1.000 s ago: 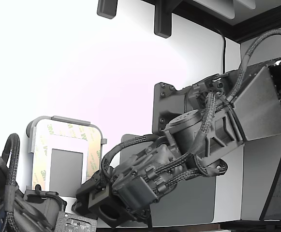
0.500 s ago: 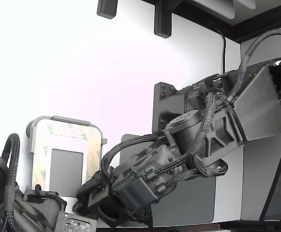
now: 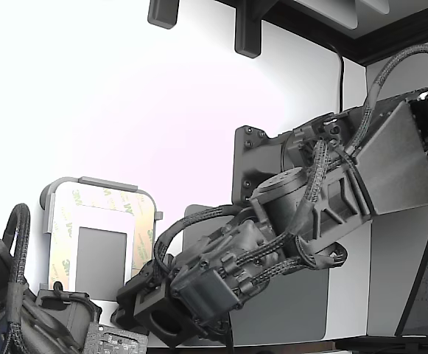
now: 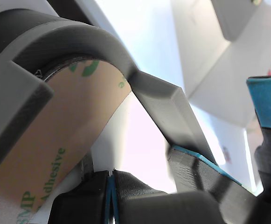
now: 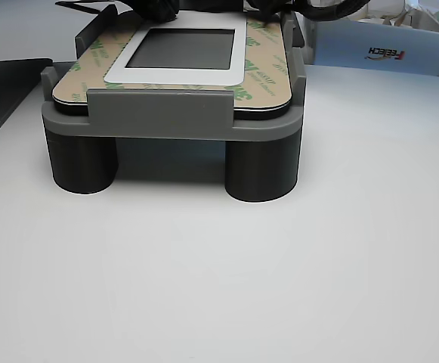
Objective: Peel off protective film from adhesive tape.
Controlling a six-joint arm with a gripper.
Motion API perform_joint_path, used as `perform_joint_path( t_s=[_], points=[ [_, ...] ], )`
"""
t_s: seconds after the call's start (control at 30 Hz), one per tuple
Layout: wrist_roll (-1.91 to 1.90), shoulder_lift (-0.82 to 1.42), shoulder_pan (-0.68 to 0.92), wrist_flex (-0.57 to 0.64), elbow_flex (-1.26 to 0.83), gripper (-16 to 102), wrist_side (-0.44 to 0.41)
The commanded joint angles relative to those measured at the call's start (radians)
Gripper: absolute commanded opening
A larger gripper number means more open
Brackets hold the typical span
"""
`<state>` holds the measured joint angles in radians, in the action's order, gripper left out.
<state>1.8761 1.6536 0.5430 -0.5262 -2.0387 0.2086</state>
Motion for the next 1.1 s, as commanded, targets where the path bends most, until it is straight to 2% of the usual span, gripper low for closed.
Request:
perform_joint_path(
  t_s=[0.0,0.3,1.07],
  points=[
    [0.009,0.037,-0.018,0.011,0.017,-8,0.003],
    [0.038,0.040,-0.020,0.005,0.014,-7,-0.011],
    [0.009,0.037,-0.035,0.005,0.032,-4,0.017]
  ],
)
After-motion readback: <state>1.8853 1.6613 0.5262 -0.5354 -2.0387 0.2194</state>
